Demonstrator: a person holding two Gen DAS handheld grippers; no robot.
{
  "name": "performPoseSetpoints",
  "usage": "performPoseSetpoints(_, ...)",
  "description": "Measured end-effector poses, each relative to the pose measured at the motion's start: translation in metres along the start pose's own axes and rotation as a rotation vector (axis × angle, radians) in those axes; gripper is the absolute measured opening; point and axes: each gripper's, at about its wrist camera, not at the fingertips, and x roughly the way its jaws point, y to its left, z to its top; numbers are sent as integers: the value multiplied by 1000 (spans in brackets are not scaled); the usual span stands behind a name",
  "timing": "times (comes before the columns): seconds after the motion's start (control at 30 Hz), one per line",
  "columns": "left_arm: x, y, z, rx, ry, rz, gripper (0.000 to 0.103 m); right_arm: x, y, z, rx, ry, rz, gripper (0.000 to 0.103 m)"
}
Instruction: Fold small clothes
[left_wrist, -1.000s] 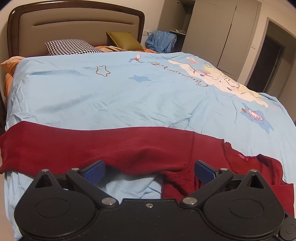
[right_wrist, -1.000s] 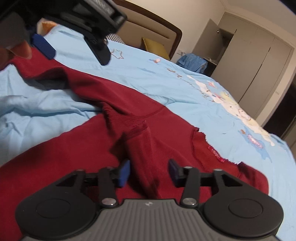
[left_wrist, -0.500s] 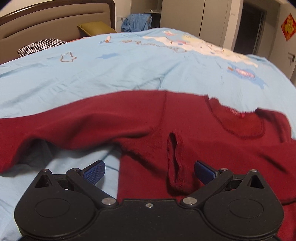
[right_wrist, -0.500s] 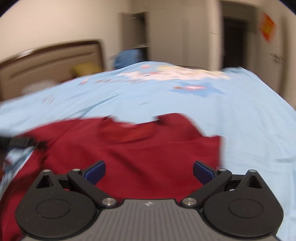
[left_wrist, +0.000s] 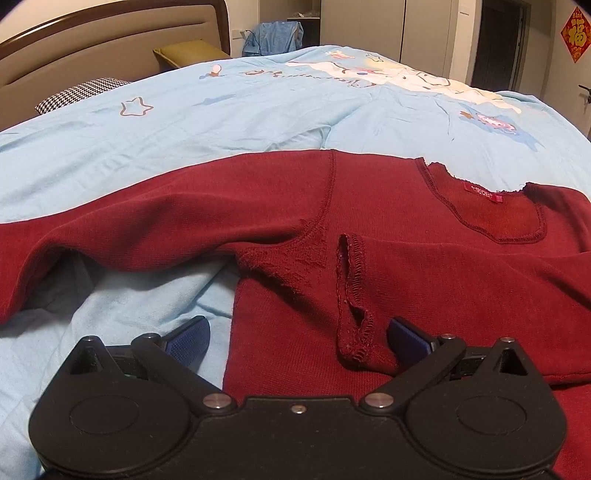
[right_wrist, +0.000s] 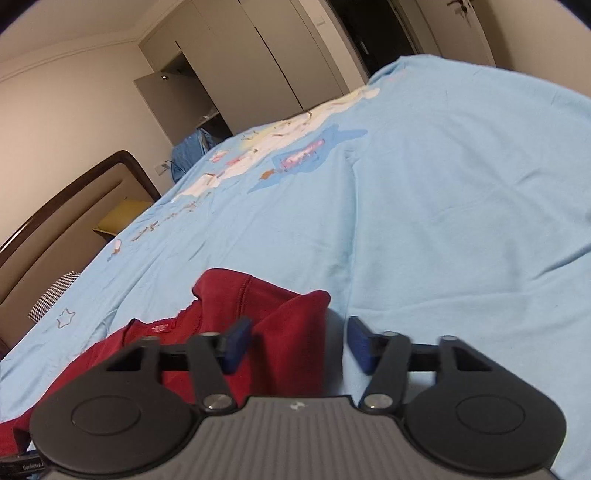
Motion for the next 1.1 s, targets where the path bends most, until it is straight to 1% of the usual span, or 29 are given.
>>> performPoseSetpoints(0.03, 0, 0, 1, 2, 4, 1, 103, 3, -1, 1, 1, 4, -8, 25)
performPoseSetpoints(0.07, 0, -1, 2, 6, 7, 2, 103, 4, -1, 1, -1, 6, -13, 17)
performPoseSetpoints(0.13, -1, -3, 4, 22, 6, -2, 103, 1, 3, 0, -24, -10, -24, 11)
performPoseSetpoints(0.23, 0, -9, 5, 41, 6, -27, 103, -12, 13, 2, -105, -67, -100, 9)
performPoseSetpoints(0.27, 1, -12, 4, 47, 7, -17, 103, -13, 14, 3, -123, -76, -128, 9)
performPoseSetpoints(0.4, 2, -18, 3, 80, 3, 10, 103, 2, 14, 1, -160, -14, -188, 10)
performPoseSetpoints(0.47, 2, -17, 4, 73, 7, 5, 103, 1, 16, -1, -158, -14, -190, 16)
performPoseSetpoints(0.53, 3, -15, 4, 68, 12, -3, 103, -10, 18, -4, -164, -35, -182, 25)
performPoseSetpoints(0.57, 3, -15, 5, 66, 13, -6, 103, -17, 20, -6, -183, -46, -186, 35)
performPoseSetpoints(0.67, 3, -15, 5, 66, 12, -6, 103, -44, 29, -20, -269, -66, -207, 54)
performPoseSetpoints(0.73, 4, -14, 4, 68, 5, -8, 103, -65, 34, -35, -313, -73, -221, 62)
performPoseSetpoints(0.83, 4, -12, 2, 65, 3, -21, 103, -93, 44, -59, -379, -72, -234, 63)
performPoseSetpoints(0.93, 4, -11, 3, 61, 9, -23, 103, -105, 54, -83, -457, -51, -260, 63)
performPoseSetpoints(1.0, 4, -12, 4, 61, 10, -20, 103, -104, 62, -96, -521, -39, -279, 63)
performPoseSetpoints(1.1, 3, -12, 5, 57, 13, -19, 103, -92, 73, -108, -606, -8, -294, 59)
